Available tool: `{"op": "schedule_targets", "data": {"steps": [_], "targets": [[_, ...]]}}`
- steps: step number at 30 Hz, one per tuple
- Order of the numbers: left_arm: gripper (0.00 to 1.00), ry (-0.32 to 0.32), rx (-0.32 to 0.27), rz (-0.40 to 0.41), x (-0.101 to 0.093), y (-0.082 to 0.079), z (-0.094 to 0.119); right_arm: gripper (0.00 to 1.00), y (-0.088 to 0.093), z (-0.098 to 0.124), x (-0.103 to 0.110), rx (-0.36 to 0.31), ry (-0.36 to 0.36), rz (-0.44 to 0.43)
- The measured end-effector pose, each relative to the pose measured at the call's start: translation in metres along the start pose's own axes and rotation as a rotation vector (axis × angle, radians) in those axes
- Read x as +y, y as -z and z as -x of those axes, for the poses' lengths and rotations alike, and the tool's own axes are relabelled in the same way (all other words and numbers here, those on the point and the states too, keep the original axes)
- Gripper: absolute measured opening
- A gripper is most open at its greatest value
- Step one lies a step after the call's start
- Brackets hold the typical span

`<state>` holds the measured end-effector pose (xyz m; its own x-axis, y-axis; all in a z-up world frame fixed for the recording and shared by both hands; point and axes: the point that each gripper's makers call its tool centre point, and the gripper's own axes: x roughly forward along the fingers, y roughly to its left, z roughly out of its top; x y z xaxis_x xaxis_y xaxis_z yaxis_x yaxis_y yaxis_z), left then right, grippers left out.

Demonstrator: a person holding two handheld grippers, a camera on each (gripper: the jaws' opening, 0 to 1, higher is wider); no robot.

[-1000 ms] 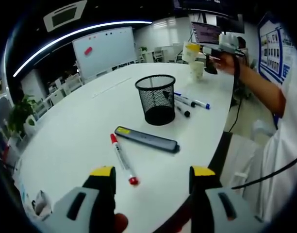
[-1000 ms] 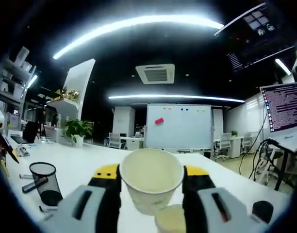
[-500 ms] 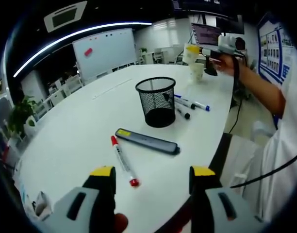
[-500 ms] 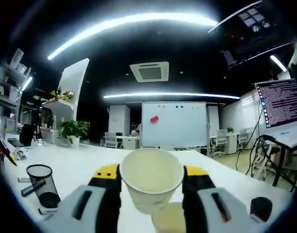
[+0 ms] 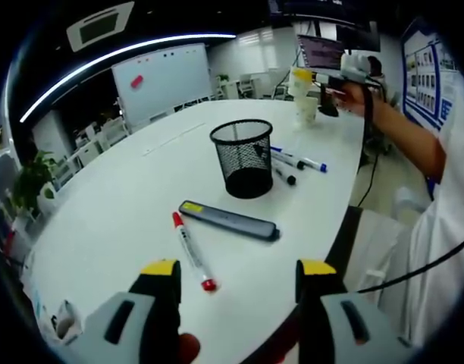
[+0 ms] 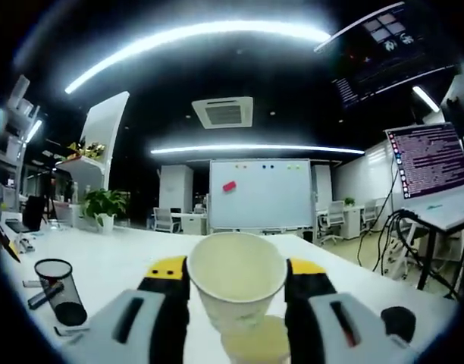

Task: Place the scattered laser pointers and whiteboard markers into the pen holder and stack the scattered paper cups together

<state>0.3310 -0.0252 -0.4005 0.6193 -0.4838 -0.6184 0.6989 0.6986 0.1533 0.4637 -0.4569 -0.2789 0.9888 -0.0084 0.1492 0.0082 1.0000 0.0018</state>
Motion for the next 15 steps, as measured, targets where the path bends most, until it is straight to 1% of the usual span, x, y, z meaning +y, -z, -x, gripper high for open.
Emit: {"op": "schedule_targets", "data": {"steps": [8, 15], "targets": [[0.61, -0.001, -0.001, 0.003, -0.001, 0.001, 0.000, 0.50, 0.003, 0.003, -0.007, 0.003, 0.027, -0.007], [0.61, -0.003, 0.001, 0.006, -0.001, 0.002, 0.001, 0.50, 0.001, 0.006, -0.013, -0.007, 0.048, -0.006]]}}
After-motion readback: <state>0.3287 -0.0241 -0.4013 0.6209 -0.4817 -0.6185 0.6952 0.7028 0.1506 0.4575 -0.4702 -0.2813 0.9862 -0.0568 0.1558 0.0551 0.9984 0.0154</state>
